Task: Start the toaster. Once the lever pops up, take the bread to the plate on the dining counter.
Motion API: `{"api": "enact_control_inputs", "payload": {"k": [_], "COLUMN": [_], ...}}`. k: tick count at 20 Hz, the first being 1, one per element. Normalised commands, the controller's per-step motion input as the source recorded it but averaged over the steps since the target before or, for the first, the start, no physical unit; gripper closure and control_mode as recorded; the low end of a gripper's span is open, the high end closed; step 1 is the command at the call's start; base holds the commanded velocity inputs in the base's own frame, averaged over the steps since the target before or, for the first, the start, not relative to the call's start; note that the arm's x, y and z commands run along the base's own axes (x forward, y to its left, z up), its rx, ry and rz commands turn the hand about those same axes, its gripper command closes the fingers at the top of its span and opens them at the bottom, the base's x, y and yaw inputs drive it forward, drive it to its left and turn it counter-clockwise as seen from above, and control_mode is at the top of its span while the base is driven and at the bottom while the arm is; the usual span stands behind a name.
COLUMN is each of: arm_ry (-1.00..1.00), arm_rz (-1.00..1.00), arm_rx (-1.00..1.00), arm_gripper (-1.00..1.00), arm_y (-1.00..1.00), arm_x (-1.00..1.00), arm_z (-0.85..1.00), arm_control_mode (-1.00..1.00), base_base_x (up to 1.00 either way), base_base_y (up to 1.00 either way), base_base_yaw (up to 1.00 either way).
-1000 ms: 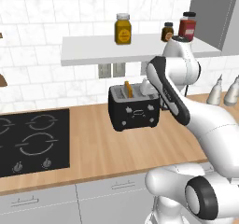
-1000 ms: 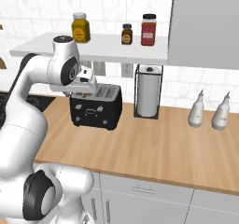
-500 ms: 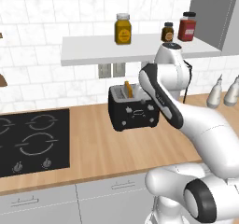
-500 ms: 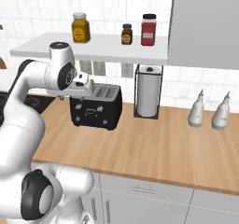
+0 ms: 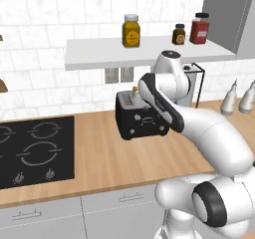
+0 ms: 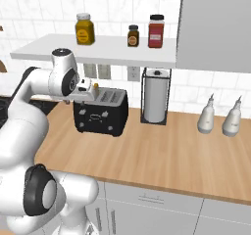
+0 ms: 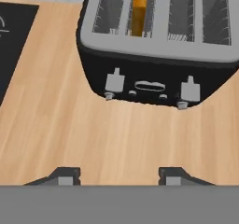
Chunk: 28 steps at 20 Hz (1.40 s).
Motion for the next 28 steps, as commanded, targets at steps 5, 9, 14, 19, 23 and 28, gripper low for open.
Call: {"api": "enact_control_inputs", "payload": {"k": [5, 9, 14, 19, 23, 28], "arm_ry": [-0.05, -0.02, 0.00, 0.00, 0.00, -0.04], "arm_rz": [0.00, 0.00, 0.00, 0.00, 0.00, 0.00], "arm_rx": [0.00, 0.00, 0.00, 0.00, 0.00, 0.00], "arm_gripper": [1.00, 1.00, 1.00, 1.00, 1.00, 1.00], "arm_y": [0.11, 0.05, 0.00, 0.00, 0.00, 0.01], "arm_x": [0.47, 0.42, 0.15, 0.00, 0.00, 0.02], "arm_z": [-0.08, -0.13, -0.33, -0.25, -0.36, -0.20], "arm_control_mode": [-1.00, -1.00, -1.00, -1.00, -1.00, -1.00], "base_base_x": [0.00, 0.00, 0.00, 0.00, 0.00, 0.00], "base_base_y": [0.00, 0.00, 0.00, 0.00, 0.00, 0.00], "base_base_yaw": [0.00, 0.00, 0.00, 0.00, 0.00, 0.00]}}
